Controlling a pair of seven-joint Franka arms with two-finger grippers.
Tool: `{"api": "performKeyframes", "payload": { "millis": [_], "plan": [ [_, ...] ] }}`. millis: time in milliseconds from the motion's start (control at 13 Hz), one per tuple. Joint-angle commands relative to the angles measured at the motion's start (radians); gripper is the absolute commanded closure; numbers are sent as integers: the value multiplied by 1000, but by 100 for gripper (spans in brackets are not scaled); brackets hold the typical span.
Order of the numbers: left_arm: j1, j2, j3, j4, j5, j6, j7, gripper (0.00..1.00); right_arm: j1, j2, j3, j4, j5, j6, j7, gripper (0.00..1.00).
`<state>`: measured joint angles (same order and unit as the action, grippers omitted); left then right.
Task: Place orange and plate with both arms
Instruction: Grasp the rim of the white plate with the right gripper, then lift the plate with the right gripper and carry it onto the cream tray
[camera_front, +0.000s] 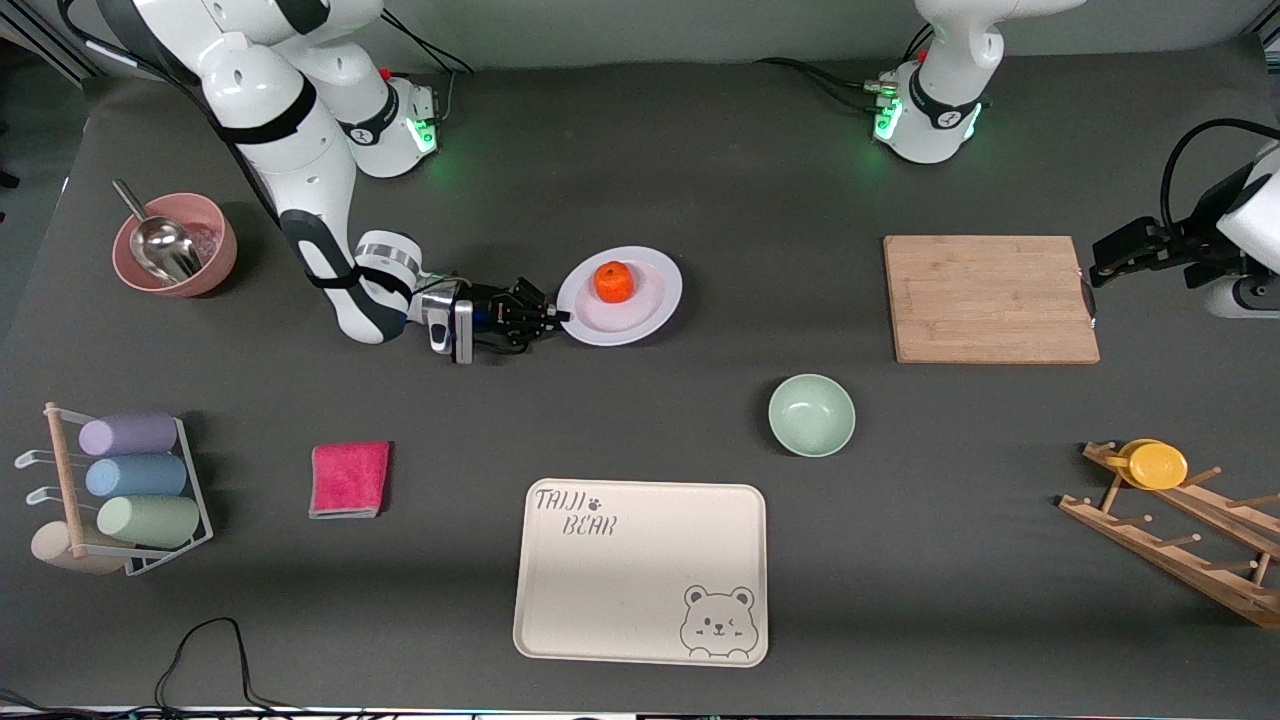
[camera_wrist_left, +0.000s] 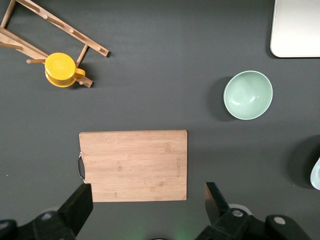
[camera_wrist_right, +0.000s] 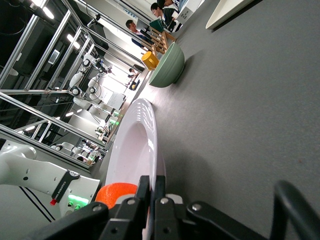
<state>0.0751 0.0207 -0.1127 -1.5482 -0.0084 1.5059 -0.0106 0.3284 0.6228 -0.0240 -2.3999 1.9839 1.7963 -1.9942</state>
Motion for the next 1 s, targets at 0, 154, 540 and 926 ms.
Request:
{"api": "performKeyframes", "payload": {
  "millis": [0,154,540,926],
  "plan": [
    [-18,-19,13,-10,-4,-12,15,0,20,103,6,67,40,58,47,100],
    [-17,-21,13,-10,-2,-12,15,0,20,103,6,65,33,58,151,100],
    [-17,-21,11,-12,-2,-12,17,0,6,77,6,64,-19,60,533,100],
    [-17,-19,11,-13,-4,-12,17,0,-54,-35,9,64,-96,72,866,100]
  ]
}}
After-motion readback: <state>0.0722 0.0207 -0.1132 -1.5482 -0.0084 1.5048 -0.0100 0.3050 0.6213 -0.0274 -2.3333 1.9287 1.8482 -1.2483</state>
